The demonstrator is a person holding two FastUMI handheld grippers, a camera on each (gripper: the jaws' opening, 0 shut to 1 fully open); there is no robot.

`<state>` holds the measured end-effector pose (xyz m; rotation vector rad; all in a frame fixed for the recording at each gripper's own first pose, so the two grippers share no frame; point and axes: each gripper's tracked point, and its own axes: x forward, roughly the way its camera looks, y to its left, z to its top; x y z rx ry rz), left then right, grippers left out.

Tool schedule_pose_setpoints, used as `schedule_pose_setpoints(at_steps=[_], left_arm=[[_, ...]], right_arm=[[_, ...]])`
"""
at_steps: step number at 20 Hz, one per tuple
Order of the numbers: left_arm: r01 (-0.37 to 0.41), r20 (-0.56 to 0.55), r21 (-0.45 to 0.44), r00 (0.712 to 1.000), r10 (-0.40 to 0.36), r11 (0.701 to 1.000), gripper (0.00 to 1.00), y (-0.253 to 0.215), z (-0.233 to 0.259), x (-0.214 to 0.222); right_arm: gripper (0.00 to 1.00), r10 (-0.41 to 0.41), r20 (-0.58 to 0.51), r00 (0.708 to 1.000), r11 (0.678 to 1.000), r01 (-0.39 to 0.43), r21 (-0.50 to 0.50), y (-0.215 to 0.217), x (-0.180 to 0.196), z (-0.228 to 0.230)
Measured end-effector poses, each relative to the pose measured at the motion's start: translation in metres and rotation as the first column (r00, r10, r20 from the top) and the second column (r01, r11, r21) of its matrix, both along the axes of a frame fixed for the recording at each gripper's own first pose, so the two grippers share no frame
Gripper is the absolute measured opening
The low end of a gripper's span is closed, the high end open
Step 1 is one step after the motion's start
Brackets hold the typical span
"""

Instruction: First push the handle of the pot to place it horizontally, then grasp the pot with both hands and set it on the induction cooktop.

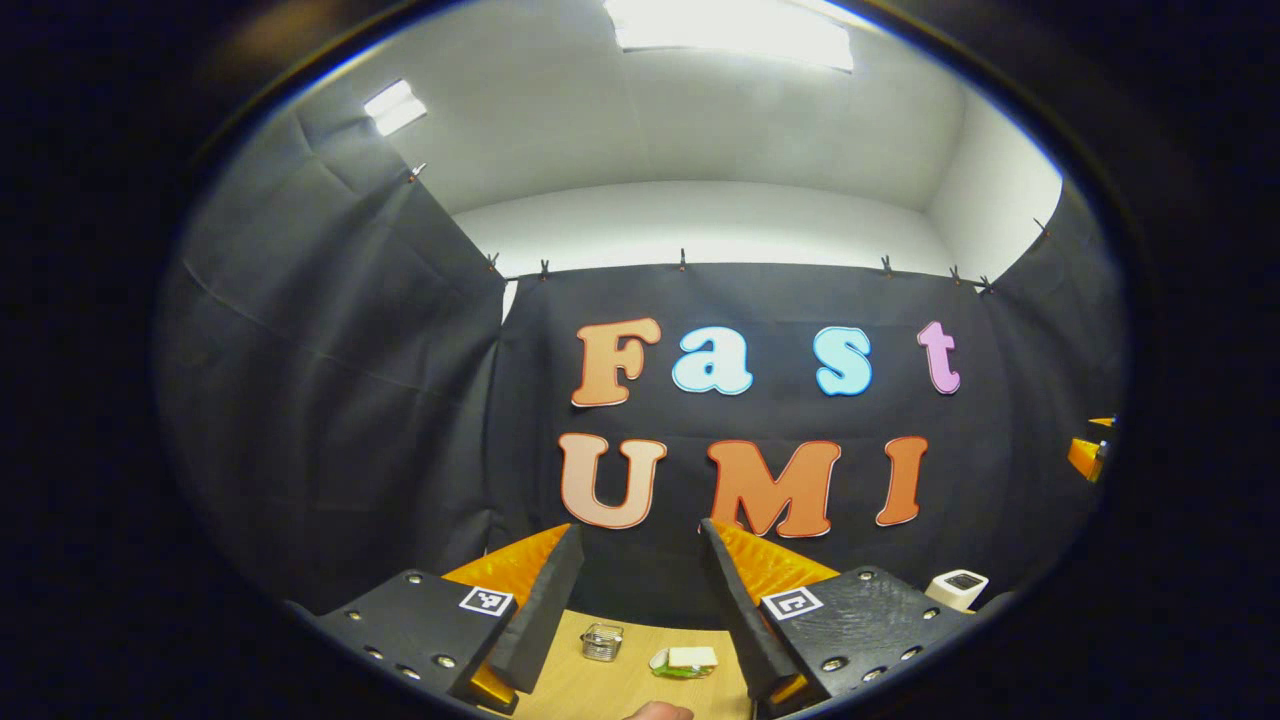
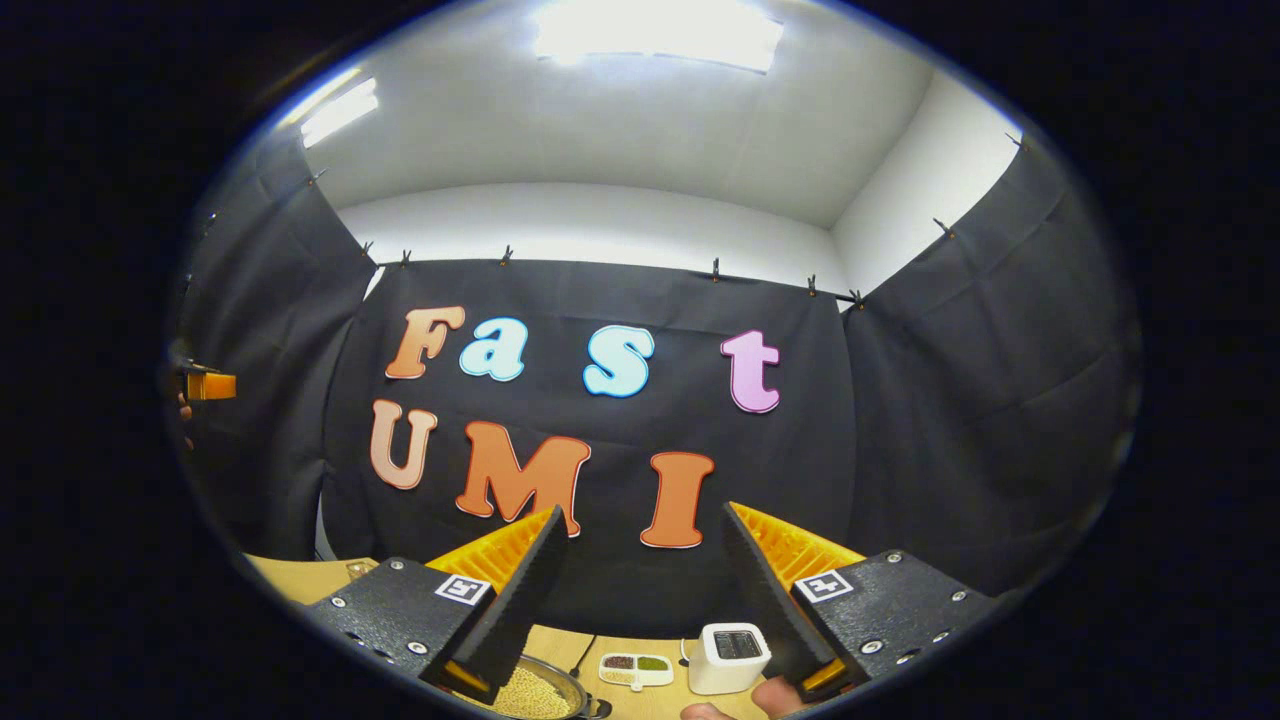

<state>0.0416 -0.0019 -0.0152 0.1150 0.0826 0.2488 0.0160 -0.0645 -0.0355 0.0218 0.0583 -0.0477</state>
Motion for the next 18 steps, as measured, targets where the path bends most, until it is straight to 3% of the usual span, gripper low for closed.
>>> schedule_pose_setpoints(at_steps=[3, 8, 12, 18], left_arm=[[-0.069, 0.009, 0.011, 0.998, 0.069, 0.998, 0.74, 0.025, 0.017, -0.012], [-0.129, 0.081, -0.019, 0.988, 0.13, 0.991, 0.75, 0.043, 0.042, -0.033], [-0.211, 0.117, 0.055, 0.972, 0.204, 0.976, 0.75, 0.067, 0.035, -0.039], [-0.151, 0.098, 0.029, 0.984, 0.147, 0.988, 0.75, 0.049, 0.019, -0.026]], right_arm=[[0.97, -0.007, 0.025, 1.0, 1.0, 0.006, 0.029, 0.001, 0.006, 0.022], [0.93, 0.068, 0.056, 0.996, 0.995, -0.071, 0.063, 0.035, 0.004, 0.042], [0.95, 0.083, 0.087, 0.993, 0.995, -0.088, 0.05, 0.054, 0.001, 0.046], [0.95, 0.097, 0.091, 0.991, 0.995, -0.1, 0.029, 0.071, -0.001, 0.044]])
